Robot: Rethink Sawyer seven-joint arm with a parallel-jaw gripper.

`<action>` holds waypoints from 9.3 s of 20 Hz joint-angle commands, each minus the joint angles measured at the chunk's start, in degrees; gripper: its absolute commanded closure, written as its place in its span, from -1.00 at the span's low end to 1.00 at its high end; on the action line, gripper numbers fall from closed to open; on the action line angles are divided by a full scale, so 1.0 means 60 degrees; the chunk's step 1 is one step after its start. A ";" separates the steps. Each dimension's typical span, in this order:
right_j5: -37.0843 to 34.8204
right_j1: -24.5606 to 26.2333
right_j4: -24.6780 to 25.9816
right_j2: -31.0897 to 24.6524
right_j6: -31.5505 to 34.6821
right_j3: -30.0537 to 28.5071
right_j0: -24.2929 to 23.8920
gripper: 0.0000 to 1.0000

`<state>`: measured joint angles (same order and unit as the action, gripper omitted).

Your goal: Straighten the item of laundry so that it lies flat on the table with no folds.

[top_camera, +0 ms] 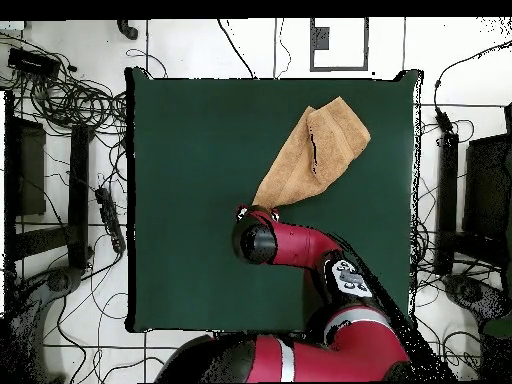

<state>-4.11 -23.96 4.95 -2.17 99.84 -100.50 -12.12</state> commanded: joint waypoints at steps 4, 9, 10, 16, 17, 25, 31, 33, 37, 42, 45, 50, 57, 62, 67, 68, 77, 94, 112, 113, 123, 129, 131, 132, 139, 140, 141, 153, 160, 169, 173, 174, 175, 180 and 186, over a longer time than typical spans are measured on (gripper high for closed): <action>-0.0062 0.0895 -0.0106 -0.1474 0.1048 0.0847 0.0308 1.00; 0.0030 0.0831 -0.0215 -0.1298 0.1251 0.0757 0.0452 1.00; 0.0042 0.0823 -0.0238 -0.1317 0.1287 0.0723 0.0435 1.00; 0.0265 0.0483 -0.0455 -0.1207 0.1740 0.0290 0.0530 1.00; 0.0280 0.0377 -0.0498 -0.1171 0.1829 0.0180 0.0565 1.00; -0.0374 -0.2460 -0.1730 -0.0106 0.3530 -0.2784 0.1929 1.00; -0.0745 -0.3155 -0.2818 0.0870 0.3843 -0.3273 0.3113 1.00; -0.0855 -0.3305 -0.3072 0.1219 0.3843 -0.3351 0.3454 1.00; -0.0601 -0.3433 -0.3303 0.1640 0.3848 -0.3525 0.4007 1.00; -0.0587 -0.3653 -0.3227 0.0929 0.3638 -0.3868 0.3557 1.00; -0.0114 -0.3596 -0.3110 0.0215 0.3650 -0.4108 0.2954 1.00; 0.0311 -0.3307 -0.2890 0.0083 0.3549 -0.3957 0.2671 -1.00; 0.0511 -0.3254 -0.2986 -0.0252 0.3756 -0.4141 0.2451 -1.00; 0.0554 -0.2906 -0.3167 -0.0212 0.3783 -0.3801 0.2374 -1.00; 0.0449 -0.2287 -0.2647 -0.0208 0.2770 -0.2662 0.1795 -1.00; 0.0262 -0.2161 -0.2588 0.0013 0.2525 -0.2318 0.1847 -1.00; -0.0945 -0.1098 -0.1737 -0.0271 0.0967 0.0014 0.0861 -1.00; -0.1887 -0.0552 -0.0295 -0.1605 0.0859 0.1456 -0.0355 -1.00; -0.3316 0.0264 -0.0002 -0.1961 0.0581 0.3335 -0.0471 -1.00; -0.3335 0.0305 0.0013 -0.1956 0.0585 0.3413 -0.0463 -1.00; -0.3368 0.0110 0.0194 -0.1223 0.1190 0.3486 0.0115 -1.00; -0.3584 0.0020 -0.0009 -0.0472 0.1992 0.2868 0.0754 -1.00; -0.3482 0.0042 -0.0033 -0.0541 0.1915 0.2732 0.0710 -1.00; -0.3533 0.0130 -0.0045 -0.0582 0.1820 0.2815 0.0675 -1.00; -0.3407 0.0321 -0.0044 -0.0536 0.1831 0.2709 0.0709 -1.00; -0.3370 0.0360 -0.0019 -0.0483 0.1843 0.2733 0.0743 -1.00; -0.3421 0.0384 0.0009 -0.0404 0.1827 0.2804 0.0786 -1.00; -0.3083 0.0486 0.0160 -0.0355 0.1621 0.2766 0.0660 -1.00; -0.2775 0.0575 0.0180 -0.0419 0.1706 0.2584 0.0601 -1.00; -0.2810 -0.0192 0.0366 -0.0001 0.1782 0.1911 0.0570 -1.00; -0.2805 -0.0605 0.0615 -0.0022 0.1655 0.1602 0.0290 -1.00; -0.2887 -0.0670 0.0665 -0.0038 0.1606 0.1611 0.0235 -1.00; -0.2981 -0.0727 0.0711 -0.0086 0.1527 0.1636 0.0158 -1.00; -0.3410 -0.0901 0.0880 -0.0272 0.1333 0.1775 -0.0097 -1.00; -0.3370 -0.0945 0.1007 -0.0343 0.1530 0.1724 -0.0121 -1.00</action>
<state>-18.57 -30.38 9.13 -1.79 107.83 -85.75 -13.55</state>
